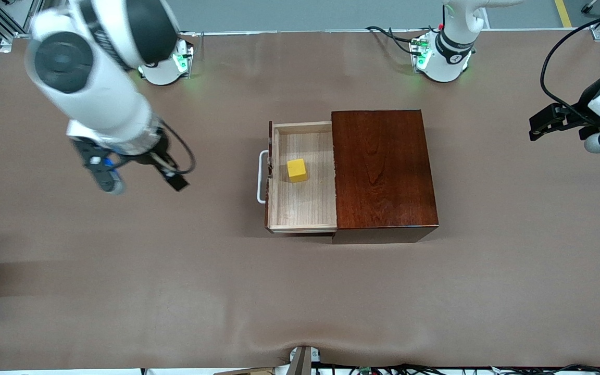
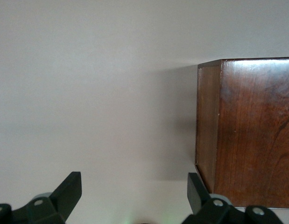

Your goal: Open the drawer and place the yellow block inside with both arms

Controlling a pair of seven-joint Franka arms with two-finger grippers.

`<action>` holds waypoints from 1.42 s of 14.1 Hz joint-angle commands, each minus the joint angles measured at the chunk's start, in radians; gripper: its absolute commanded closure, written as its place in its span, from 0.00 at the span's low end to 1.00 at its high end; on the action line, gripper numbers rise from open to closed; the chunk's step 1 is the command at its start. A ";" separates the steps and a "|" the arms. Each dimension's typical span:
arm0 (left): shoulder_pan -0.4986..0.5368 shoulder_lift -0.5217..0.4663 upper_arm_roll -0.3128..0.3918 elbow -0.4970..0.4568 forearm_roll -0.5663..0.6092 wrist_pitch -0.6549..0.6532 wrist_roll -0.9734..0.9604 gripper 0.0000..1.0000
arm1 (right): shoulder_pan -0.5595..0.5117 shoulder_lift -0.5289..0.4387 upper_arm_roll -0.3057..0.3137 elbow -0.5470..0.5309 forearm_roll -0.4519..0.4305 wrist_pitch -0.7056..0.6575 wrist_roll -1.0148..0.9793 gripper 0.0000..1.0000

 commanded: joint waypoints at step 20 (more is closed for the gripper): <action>-0.069 -0.024 0.085 0.012 -0.012 -0.032 0.011 0.00 | -0.456 -0.214 0.014 -0.079 0.004 -0.214 -1.375 0.00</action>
